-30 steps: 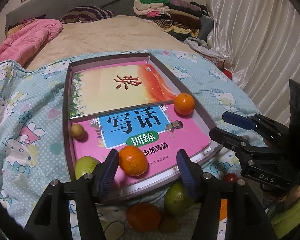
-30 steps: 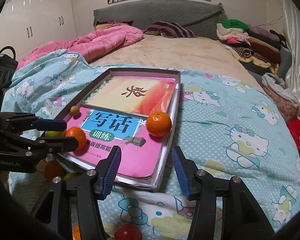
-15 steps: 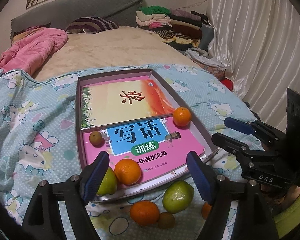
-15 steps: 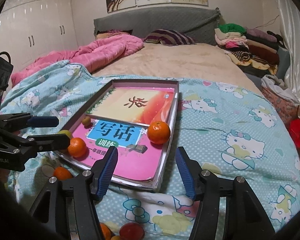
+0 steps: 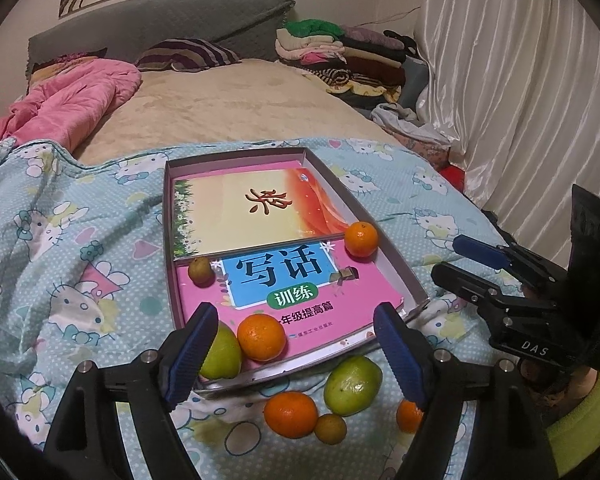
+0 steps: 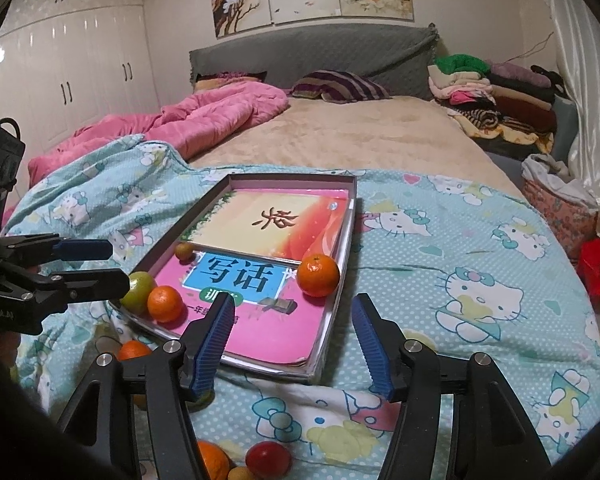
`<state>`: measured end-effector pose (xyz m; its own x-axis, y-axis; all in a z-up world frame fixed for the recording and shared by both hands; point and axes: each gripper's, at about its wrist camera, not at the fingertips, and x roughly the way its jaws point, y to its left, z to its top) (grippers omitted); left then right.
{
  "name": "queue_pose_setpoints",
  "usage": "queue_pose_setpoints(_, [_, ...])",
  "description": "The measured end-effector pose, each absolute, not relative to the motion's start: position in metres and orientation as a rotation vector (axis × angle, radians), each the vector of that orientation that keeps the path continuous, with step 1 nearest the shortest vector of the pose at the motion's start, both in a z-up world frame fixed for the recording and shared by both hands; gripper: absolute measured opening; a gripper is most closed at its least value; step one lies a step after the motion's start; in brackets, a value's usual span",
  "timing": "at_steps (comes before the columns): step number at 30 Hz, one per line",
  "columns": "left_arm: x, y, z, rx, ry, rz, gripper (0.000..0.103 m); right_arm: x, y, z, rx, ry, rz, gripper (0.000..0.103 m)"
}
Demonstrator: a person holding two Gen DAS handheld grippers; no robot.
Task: Organize fruits
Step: 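Withdraw both open tools from the tray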
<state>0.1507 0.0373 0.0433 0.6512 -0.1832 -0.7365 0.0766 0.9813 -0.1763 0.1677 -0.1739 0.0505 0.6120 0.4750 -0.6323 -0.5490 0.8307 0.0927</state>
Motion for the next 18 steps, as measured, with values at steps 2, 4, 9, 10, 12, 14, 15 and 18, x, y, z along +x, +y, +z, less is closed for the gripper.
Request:
queue_pose_setpoints(2, [0.149,0.038,0.044,-0.135,0.847,-0.145,0.080,0.165,-0.175,0.052,-0.113,0.689,0.596,0.063])
queue_pose_setpoints(4, [0.147,0.039,0.046,-0.137,0.845,-0.143,0.080,0.163,-0.175,0.054,-0.115,0.683,0.595,0.064])
queue_pose_setpoints(9, [0.143,0.043,0.048,-0.137,0.839,-0.134,0.080,0.158,-0.177,0.057,-0.112,0.672,0.597,0.067])
queue_pose_setpoints(10, [0.142,0.044,0.049,-0.138,0.839,-0.133,0.080,0.157,-0.178,0.058,-0.111,0.669,0.596,0.067])
queue_pose_setpoints(12, [0.140,0.044,0.049,-0.138,0.838,-0.131,0.080,0.154,-0.179,0.059,-0.110,0.667,0.594,0.068])
queue_pose_setpoints(14, [0.138,0.045,0.050,-0.137,0.839,-0.131,0.080,0.150,-0.180,0.060,-0.107,0.665,0.595,0.068])
queue_pose_setpoints(15, [0.136,0.046,0.050,-0.138,0.838,-0.130,0.080,0.149,-0.180,0.060,-0.107,0.665,0.596,0.068])
queue_pose_setpoints(18, [0.135,0.046,0.051,-0.135,0.838,-0.131,0.080,0.141,-0.179,0.060,-0.113,0.661,0.596,0.068])
